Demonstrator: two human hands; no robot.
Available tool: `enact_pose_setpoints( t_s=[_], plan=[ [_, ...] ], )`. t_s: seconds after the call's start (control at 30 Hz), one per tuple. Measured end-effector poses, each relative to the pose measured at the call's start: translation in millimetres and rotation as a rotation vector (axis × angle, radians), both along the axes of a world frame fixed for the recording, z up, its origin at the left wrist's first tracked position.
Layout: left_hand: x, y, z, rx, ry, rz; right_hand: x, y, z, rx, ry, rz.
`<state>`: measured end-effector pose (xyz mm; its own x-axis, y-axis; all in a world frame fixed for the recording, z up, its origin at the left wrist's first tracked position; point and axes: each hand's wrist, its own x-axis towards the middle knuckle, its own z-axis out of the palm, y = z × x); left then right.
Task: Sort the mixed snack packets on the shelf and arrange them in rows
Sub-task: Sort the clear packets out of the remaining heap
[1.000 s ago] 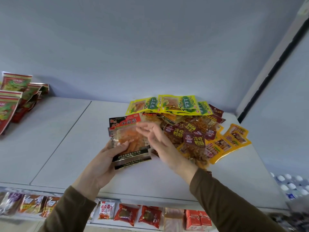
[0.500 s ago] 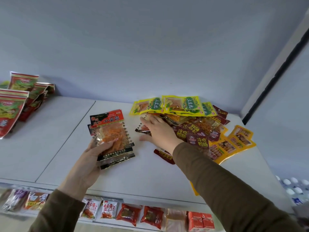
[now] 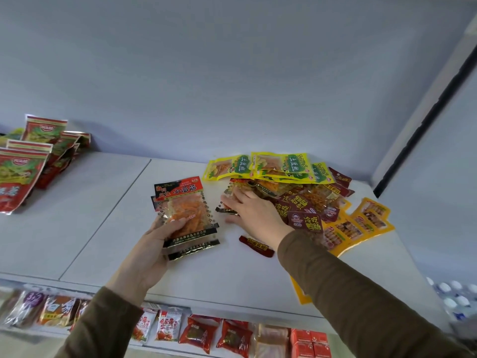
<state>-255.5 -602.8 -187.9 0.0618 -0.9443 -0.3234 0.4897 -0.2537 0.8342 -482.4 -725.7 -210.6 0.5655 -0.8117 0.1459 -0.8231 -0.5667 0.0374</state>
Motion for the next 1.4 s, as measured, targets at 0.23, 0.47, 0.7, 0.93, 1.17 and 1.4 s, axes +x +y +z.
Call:
enact_pose_setpoints(
  t_s=[0.23,0.47,0.7,0.93,1.17,1.4],
  plan=[
    [1.5,1.0,-1.4,0.01,0.001,-0.005,-0.9,10.0,2.1,-0.106,-0.315,0.081],
    [-7.2,2.0,2.2,0.022,-0.016,-0.062,9.7,53.0,47.2,0.014,-1.091,0.113],
    [-22.3,-3.1,10.4,-0.04,0.046,-0.229,25.8,85.8,28.4,-0.175,-0.488,0.376],
    [-28.2,-5.5,-2.8,0.013,-0.01,-0.13,0.3,90.6,33.0,0.363,-0.89,0.267],
    [-25.0,-6.1,-4.9,0.046,0.009,-0.12,-59.9,21.3,34.4,0.046,-0.54,-0.287],
    [-31.2,-4.9,2.1,0.038,0.01,-0.133,-57.4,-20.6,30.8,-0.123,-0.119,-0.355]
  ],
)
